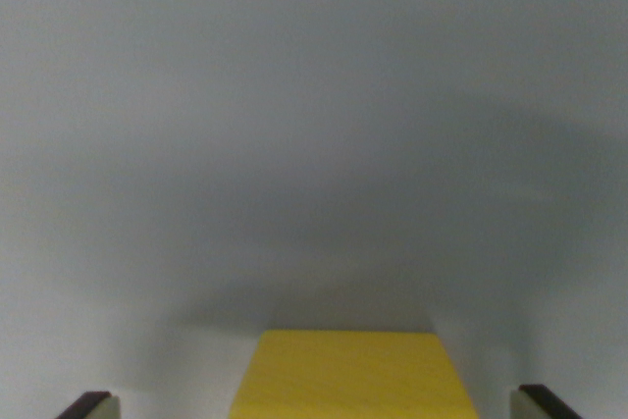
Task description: Pick yellow cube
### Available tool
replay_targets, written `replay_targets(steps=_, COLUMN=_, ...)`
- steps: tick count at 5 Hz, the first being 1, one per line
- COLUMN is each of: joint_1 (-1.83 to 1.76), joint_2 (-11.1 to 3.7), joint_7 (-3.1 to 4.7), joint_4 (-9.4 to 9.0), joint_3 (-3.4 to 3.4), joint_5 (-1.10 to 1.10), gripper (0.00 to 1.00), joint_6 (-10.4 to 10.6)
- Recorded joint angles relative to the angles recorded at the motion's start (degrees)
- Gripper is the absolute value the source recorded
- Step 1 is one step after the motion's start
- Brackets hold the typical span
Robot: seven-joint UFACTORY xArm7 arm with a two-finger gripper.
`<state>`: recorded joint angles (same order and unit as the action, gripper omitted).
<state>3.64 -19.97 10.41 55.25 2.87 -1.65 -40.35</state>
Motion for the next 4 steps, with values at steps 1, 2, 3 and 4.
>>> replay_targets(steps=1, joint_1=0.00, joint_2=-0.01, joint_7=0.00, joint_4=-0.01, joint_3=0.00, joint_5=0.00, gripper=0.00, joint_6=0.0)
replay_targets(steps=2, joint_1=0.00, joint_2=-0.01, joint_7=0.00, joint_4=-0.01, joint_3=0.00, joint_5=0.00, gripper=0.00, joint_6=0.0)
replay_targets(steps=3, joint_1=0.00, joint_2=-0.01, joint_7=0.00, joint_4=-0.01, joint_3=0.00, joint_5=0.00, gripper=0.00, joint_6=0.0)
replay_targets(steps=4, joint_1=0.00, joint_2=-0.01, joint_7=0.00, joint_4=-0.01, joint_3=0.00, joint_5=0.00, gripper=1.00, joint_6=0.0)
